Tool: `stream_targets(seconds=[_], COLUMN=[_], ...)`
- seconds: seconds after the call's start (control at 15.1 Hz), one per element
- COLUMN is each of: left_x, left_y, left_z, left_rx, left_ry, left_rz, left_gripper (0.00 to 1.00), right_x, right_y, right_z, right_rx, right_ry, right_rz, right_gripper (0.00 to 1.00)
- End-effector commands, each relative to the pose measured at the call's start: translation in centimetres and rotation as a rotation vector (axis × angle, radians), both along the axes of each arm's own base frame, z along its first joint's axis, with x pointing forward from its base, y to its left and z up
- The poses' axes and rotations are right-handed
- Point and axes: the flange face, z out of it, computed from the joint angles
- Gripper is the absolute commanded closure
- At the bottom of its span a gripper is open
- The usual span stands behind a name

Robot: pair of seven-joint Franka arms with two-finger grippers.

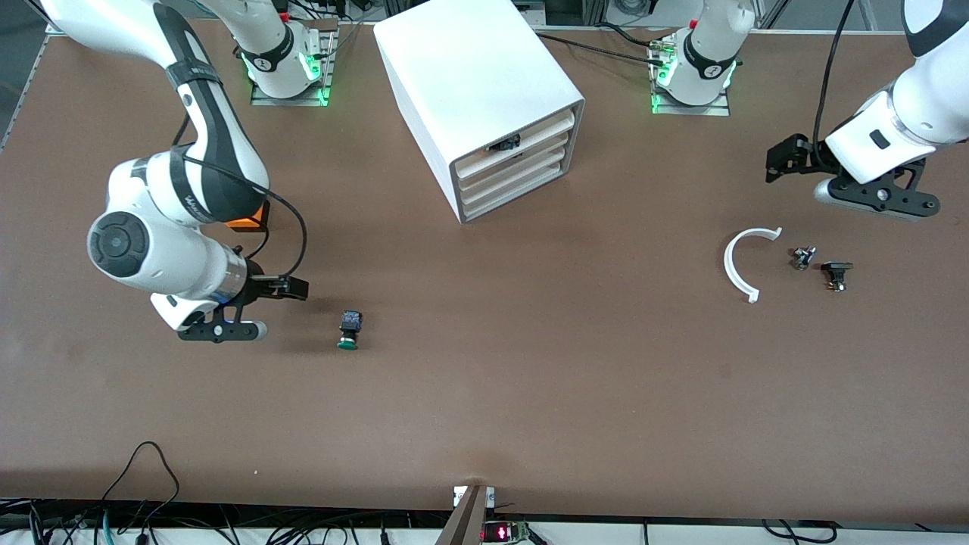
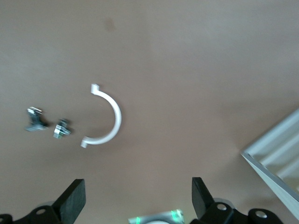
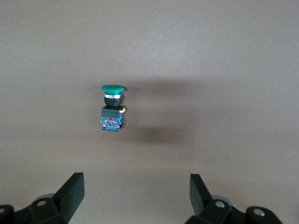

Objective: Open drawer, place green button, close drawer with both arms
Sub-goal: 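Grasp the green button with the right gripper while the left gripper reaches the drawer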

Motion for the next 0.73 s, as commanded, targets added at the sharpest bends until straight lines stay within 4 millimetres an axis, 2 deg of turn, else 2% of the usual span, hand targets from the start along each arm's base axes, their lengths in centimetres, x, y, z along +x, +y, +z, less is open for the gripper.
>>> stream_targets(seconds=[0.0,0.07,0.2,0.33,0.4,0.53,0.66], left_x=[-1.3,-1.5,-1.7,-1.5,-1.1,-0.2,-0.3], left_y=[-1.1,-1.4,-2.3,-3.5,-4.1,-5.2,-6.6], left_z=[-0.3,-0.8,-1.7,-3.9,-5.4,-9.0,-13.1], left_rx=[-0.112,-0.151,-0.222,-0.327,-0.386,-0.567,-0.74], left_ry=[0.113,0.154,0.217,0.298,0.333,0.363,0.4], left_rz=[-0.002,-0.002,-0.004,-0.021,-0.067,-0.186,-0.184], left_gripper=[0.0,0.0,0.0,0.0,0.0,0.0,0.0], right_x=[0.4,0.1,0.3,0.4,0.5,0.3,0.5], right_y=[1.9,3.1,3.7,4.2,4.2,5.4,5.8], right_z=[-2.0,-2.8,-5.2,-8.0,-9.0,-10.7,-12.6], right_rx=[0.009,0.001,0.003,0.0,-0.005,-0.003,0.001], right_ry=[-0.004,0.006,0.01,0.028,0.033,0.028,0.016], right_rz=[-0.023,-0.025,-0.042,-0.115,-0.163,-0.182,-0.233], right_gripper=[0.0,0.0,0.0,0.0,0.0,0.0,0.0])
